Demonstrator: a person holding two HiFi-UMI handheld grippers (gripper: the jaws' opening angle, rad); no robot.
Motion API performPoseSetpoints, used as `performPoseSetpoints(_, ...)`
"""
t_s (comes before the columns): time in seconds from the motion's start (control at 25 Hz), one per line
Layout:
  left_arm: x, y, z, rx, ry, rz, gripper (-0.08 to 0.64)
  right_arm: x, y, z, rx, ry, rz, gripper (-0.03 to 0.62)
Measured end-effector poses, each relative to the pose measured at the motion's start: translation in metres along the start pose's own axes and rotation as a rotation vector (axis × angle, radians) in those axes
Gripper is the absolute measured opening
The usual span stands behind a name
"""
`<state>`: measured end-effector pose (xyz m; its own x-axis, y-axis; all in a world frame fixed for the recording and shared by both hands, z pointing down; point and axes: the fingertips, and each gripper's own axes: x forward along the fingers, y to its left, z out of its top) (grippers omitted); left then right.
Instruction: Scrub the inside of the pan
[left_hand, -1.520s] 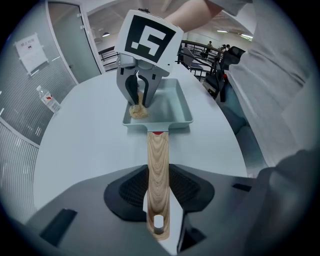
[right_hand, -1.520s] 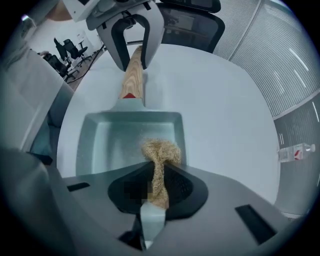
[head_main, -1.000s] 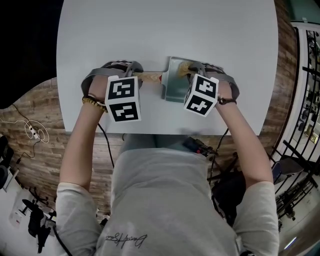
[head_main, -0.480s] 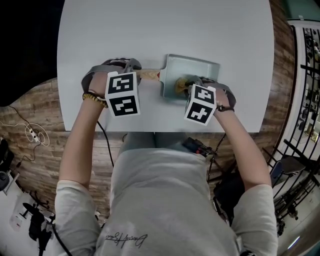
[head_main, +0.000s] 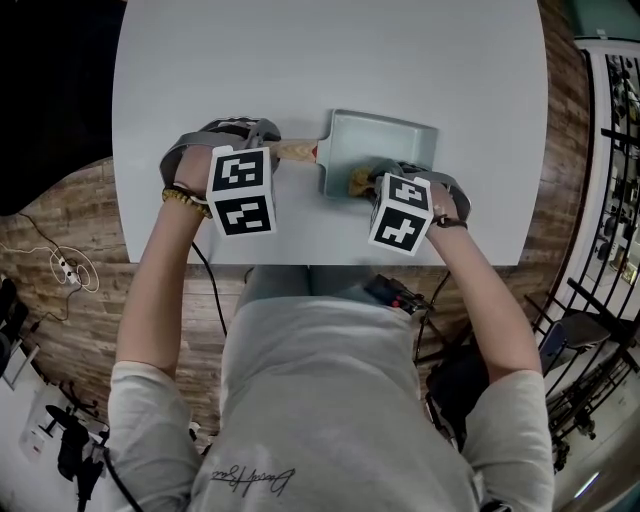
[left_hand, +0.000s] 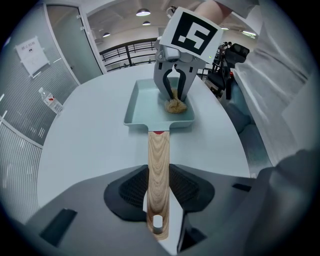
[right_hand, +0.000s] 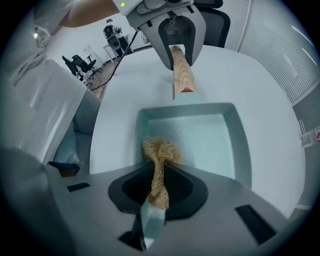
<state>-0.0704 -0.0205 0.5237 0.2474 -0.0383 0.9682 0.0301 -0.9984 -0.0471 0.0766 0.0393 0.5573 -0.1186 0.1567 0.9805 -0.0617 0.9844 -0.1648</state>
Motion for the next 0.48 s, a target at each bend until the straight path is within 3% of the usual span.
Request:
performPoseSetpoints(0.2, -0.001, -0.007, 0.0, 0.023, 0.008, -0.013, 0.138, -0.001, -0.009, -0.001, 0.04, -0.038, -0.019, 0.071)
performPoseSetpoints(0.48, -0.005, -0.013, 0.006, 0.022, 0.014, -0.023, 0.138, -0.015, -0.07, -0.01, 0.042, -0.013, -0.183, 0.072)
